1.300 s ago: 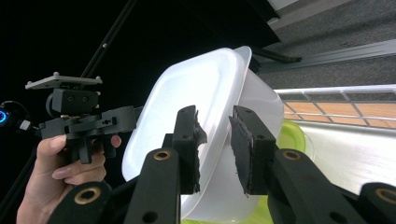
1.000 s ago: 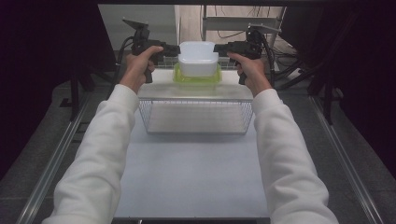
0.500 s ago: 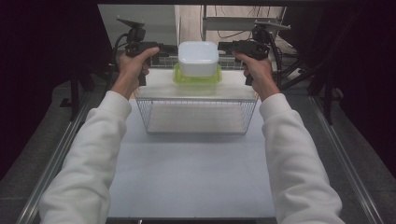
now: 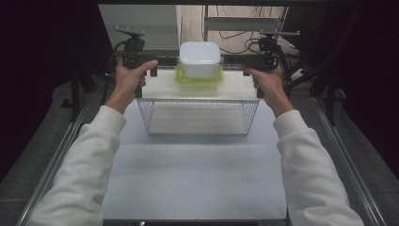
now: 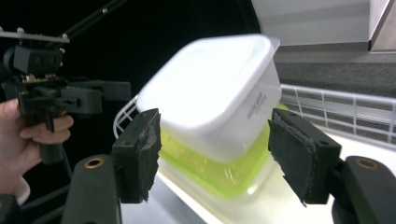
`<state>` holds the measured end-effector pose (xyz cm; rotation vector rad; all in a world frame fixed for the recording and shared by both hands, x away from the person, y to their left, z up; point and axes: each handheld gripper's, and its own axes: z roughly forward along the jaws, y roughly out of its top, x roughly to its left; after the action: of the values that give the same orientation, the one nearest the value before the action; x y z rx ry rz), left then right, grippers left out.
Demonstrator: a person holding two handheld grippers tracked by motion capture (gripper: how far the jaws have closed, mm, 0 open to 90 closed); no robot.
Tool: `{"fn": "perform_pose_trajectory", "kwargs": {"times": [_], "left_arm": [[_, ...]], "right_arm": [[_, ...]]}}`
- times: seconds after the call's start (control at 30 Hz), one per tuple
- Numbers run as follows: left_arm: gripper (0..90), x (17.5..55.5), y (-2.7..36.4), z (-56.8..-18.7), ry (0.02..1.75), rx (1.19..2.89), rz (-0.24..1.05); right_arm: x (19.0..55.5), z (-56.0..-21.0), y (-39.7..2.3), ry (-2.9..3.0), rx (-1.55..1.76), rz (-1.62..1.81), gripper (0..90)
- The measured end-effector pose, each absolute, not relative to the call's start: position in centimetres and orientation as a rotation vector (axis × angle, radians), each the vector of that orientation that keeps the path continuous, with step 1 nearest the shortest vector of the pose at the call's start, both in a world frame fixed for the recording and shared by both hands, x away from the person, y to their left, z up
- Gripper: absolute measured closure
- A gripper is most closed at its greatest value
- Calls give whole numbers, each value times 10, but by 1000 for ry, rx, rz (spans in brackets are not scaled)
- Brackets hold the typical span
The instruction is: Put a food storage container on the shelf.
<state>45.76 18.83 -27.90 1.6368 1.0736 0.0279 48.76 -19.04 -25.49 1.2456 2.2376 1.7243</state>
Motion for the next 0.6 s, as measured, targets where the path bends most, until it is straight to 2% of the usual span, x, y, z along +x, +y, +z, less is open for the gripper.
{"fn": "perform_pose_trajectory", "kwargs": {"times": [0.13,0.33,0.6], "left_arm": [[290,437,194,-291,1046,1614,15],[293,391,200,-312,996,1627,79],[301,343,205,-359,1005,1656,139]], "right_arm": [[468,-262,-200,2243,1185,1686,314],[433,-278,-216,2230,1094,1665,286],[390,-327,-237,2245,1053,1674,268]]}}
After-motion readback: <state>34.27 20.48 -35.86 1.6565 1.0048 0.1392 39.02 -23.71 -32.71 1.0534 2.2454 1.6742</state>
